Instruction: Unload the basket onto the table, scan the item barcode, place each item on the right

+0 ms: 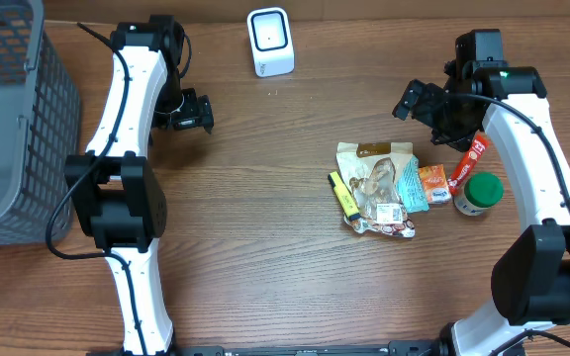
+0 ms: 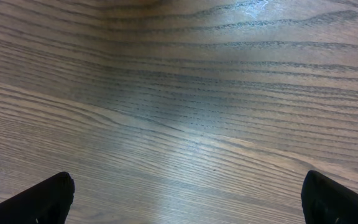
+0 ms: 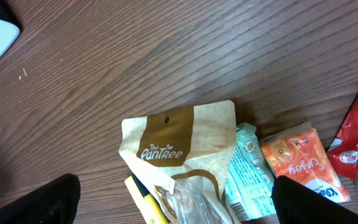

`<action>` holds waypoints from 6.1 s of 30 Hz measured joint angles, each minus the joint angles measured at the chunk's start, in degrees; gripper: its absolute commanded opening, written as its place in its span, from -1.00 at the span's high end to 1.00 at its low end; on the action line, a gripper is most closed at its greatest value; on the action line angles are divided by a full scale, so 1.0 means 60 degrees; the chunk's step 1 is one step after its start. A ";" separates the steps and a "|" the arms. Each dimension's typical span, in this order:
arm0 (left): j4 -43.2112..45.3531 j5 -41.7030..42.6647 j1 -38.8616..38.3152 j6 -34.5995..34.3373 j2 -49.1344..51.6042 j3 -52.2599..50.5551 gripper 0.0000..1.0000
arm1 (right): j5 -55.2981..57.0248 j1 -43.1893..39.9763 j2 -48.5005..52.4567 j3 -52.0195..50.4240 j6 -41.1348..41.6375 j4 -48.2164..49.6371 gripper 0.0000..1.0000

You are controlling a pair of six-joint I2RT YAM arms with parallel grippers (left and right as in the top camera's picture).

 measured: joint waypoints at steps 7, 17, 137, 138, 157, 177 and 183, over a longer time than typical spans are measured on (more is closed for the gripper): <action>0.0000 0.0000 0.0000 0.0000 0.0000 0.0000 -1.00 | 0.0000 0.0000 0.0000 0.0000 0.0000 -0.0004 -1.00; 0.0000 0.0000 0.0000 0.0000 0.0000 0.0000 -1.00 | 0.0000 0.0000 0.0000 0.0000 0.0000 -0.0004 -1.00; 0.0022 -0.0069 0.0000 0.0000 0.0000 0.0000 -1.00 | 0.1035 0.1381 -1.7081 -1.4914 -0.1606 1.2400 -1.00; 0.0025 -0.0069 0.0000 0.0000 0.0000 0.0000 -1.00 | 0.1035 0.1384 -1.7085 -1.4903 -0.1625 1.2065 -1.00; 0.0025 -0.0069 0.0000 0.0000 0.0000 0.0000 -1.00 | 0.0790 0.1311 -1.7056 -1.4914 -0.4539 0.9599 -1.00; 0.0025 -0.0073 0.0000 0.0000 0.0000 0.0000 -1.00 | 0.0790 0.1311 -1.7056 -1.4914 -0.4677 0.9595 -1.00; 0.0051 -0.0069 0.0000 0.0000 0.0000 0.0000 -1.00 | 0.0790 0.1311 -1.7056 -1.4914 -0.4685 0.9595 -1.00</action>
